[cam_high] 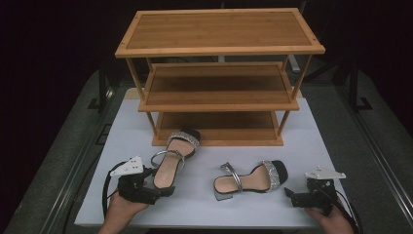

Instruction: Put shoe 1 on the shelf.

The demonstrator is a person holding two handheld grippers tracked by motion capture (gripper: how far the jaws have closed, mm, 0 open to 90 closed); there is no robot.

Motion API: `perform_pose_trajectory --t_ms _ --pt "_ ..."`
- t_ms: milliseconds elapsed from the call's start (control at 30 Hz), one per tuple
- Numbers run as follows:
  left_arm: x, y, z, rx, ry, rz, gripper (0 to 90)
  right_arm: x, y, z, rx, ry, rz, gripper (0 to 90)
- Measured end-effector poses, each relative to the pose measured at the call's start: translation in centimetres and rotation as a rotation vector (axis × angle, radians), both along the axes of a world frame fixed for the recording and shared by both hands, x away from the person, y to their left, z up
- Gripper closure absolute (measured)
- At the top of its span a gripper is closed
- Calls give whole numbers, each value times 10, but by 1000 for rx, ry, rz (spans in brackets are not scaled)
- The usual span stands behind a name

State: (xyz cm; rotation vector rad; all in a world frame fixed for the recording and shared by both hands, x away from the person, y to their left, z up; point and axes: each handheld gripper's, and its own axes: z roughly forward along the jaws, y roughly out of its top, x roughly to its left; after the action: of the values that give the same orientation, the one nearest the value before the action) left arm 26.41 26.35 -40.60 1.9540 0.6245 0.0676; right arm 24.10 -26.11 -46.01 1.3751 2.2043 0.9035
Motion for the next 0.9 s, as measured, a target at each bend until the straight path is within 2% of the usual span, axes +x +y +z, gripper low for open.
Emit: perform_pose_trajectory --t_ms 467,800,900 --pt "31 -13 2 -10 -22 5 236 0 0 0 0 1 0 2" --pt "60 -28 2 -14 -42 11 236 0 0 0 0 1 0 2" --pt "73 -34 -1 -23 -45 7 236 0 0 0 0 1 0 2"
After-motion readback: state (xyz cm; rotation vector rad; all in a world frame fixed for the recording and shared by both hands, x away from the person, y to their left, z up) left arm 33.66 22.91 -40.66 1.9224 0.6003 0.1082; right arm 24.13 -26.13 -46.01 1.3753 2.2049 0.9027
